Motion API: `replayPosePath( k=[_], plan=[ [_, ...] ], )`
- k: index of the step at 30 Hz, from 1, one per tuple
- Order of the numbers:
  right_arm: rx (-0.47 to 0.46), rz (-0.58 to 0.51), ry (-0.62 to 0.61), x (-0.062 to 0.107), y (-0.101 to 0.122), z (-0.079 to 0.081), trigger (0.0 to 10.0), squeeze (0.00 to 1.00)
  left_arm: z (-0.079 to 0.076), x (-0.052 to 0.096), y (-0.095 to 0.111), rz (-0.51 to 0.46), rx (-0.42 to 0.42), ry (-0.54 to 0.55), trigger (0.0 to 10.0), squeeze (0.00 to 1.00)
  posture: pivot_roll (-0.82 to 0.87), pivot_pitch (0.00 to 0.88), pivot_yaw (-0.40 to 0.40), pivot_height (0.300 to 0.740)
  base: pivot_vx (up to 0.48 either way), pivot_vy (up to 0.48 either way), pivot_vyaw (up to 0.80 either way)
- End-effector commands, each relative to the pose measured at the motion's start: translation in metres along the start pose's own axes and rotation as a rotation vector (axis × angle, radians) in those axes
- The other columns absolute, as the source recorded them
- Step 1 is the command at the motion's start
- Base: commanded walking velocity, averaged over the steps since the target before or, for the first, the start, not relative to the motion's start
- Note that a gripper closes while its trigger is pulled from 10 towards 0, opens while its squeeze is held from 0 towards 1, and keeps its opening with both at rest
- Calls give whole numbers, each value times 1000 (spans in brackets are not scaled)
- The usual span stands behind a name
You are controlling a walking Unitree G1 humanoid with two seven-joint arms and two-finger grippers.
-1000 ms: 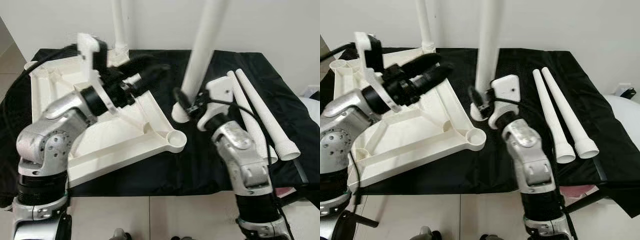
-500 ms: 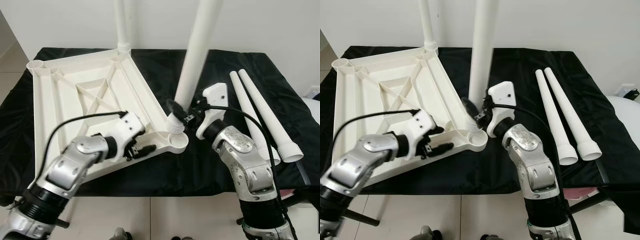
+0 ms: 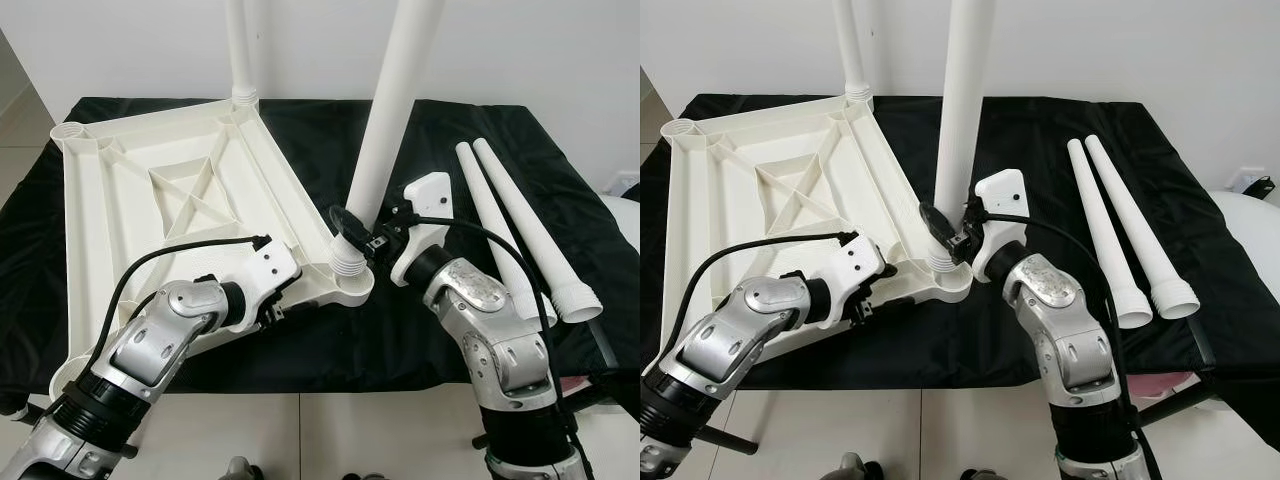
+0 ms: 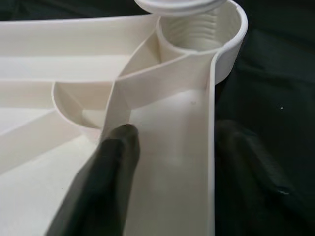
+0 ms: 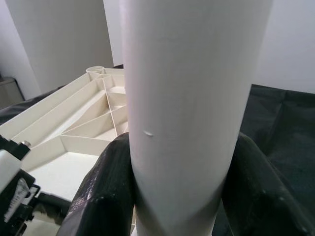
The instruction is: Building children table
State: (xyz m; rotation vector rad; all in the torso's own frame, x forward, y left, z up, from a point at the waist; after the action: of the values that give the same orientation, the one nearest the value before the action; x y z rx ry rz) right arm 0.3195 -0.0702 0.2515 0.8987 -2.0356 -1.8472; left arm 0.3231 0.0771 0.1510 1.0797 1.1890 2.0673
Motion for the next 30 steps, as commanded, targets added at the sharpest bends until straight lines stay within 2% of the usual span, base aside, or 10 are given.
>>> replayPosePath(
  k=[1, 5, 14, 18, 19, 21, 22, 28, 29, 30],
  plan=[
    [-7, -10, 15, 0, 3, 5, 10000, 0, -4, -4, -6, 20, -8, -17, 3098, 0, 20, 145, -21, 740, 0, 0, 0],
    [-9, -10, 16, 0, 3, 5, 10000, 0, -4, -5, -6, 20, -8, -16, 3098, 0, 20, 145, -21, 740, 0, 0, 0],
    [-20, 6, 9, 0, -2, 6, 10000, 0, -7, -16, 7, -53, 36, -31, 4275, 0, 11, 145, -18, 740, 0, 0, 0],
    [-25, 20, 3, 1, -8, 5, 10000, 0, -8, -16, 7, -60, 44, -43, 4118, 0, 12, 146, -17, 740, 0, 0, 0],
    [-22, 30, -3, 1, -11, 4, 10000, 0, -8, -15, 6, -60, 47, -45, 1294, 0, 11, 146, -15, 740, 0, 0, 0],
    [-20, 37, -7, 2, -13, 3, 10000, 0, -9, -15, 5, -60, 48, -47, 1294, 0, 11, 146, -15, 740, 0, 0, 0],
    [-20, 45, -16, 2, -16, 0, 10000, 0, -9, -13, 4, -66, 55, -53, 0, 0, 11, 145, -13, 740, 0, 0, 0],
    [-14, 53, -36, 2, -19, -6, 10000, 0, -10, -4, -1, -76, 72, -65, 0, 0, 14, 144, -14, 740, 0, 0, 0],
    [-15, 48, -39, 2, -18, -7, 10000, 0, -9, -2, -4, -66, 68, -59, 3137, 0, 16, 144, -16, 740, 0, 0, 0],
    [-15, 44, -40, 1, -17, -8, 10000, 0, -8, 0, -7, -57, 65, -51, 4980, 0, 16, 143, -17, 740, 0, 0, 0]
  ],
)
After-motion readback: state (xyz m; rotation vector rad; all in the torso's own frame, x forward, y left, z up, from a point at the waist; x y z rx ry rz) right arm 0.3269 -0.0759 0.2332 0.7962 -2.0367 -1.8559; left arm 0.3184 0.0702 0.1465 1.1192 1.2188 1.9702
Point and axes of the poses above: a point about 5 cm out from each wrist's last joint towards the gripper, its own x axis pointing back from the gripper into the wrist, its own y axis along the axis of the wrist's last joint, z = x × y, the point moved 4 cm from there along -x, pointing out of the wrist towards the gripper, and after that the axes turned 2 degrees about x, right-handed, at the moved point
